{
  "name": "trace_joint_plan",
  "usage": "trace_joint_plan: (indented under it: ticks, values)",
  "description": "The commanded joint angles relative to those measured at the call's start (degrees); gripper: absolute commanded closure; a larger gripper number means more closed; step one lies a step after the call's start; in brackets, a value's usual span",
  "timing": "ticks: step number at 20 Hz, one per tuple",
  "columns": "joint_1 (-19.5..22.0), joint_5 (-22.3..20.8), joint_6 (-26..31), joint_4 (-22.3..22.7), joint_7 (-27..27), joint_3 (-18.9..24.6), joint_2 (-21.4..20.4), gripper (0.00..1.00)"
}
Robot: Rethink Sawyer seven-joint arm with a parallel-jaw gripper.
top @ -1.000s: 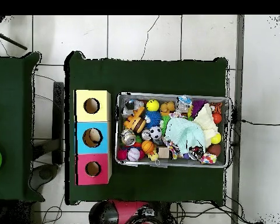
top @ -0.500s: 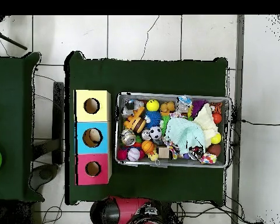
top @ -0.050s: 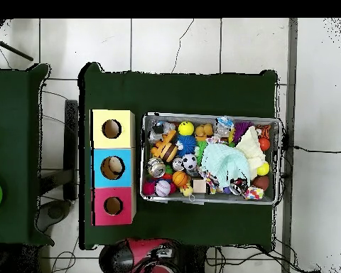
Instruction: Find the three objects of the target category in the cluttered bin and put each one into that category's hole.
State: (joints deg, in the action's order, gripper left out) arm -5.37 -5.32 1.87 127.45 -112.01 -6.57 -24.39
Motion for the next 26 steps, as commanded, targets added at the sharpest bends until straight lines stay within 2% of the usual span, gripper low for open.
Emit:
trace_joint_plan:
  ticks: [1, 3, 5, 6, 9, 11, 14, 17, 21, 26]
  values:
    - [-0.9, 0.3, -0.1, 4.1, -9.9, -5.3, -6.8, 1.00]
    - [-0.2, -1.4, 7.1, 11.4, -8.0, -6.9, -20.2, 1.00]
    - [0.9, -1.8, 15.8, 15.6, -6.0, -7.2, -32.9, 1.00]
    - [0.6, -1.8, 20.3, 16.2, -5.2, -7.9, -38.2, 1.00]
    - [-3.5, -2.5, 32.7, 13.8, -4.7, -13.1, -48.7, 1.00]
    - [-5.8, -3.4, 38.6, 10.4, -4.7, -17.2, -51.7, 1.00]
    - [-5.1, -4.6, 43.3, 5.1, -3.7, -20.9, -51.5, 1.00]
    - [-0.2, -4.9, 39.6, 3.7, -3.5, -21.0, -47.5, 1.00]
    - [9.5, -5.9, 30.6, 5.8, -0.5, -17.7, -43.4, 1.00]
    - [19.1, -7.0, 24.5, 5.6, 3.6, -10.9, -39.3, 1.00]
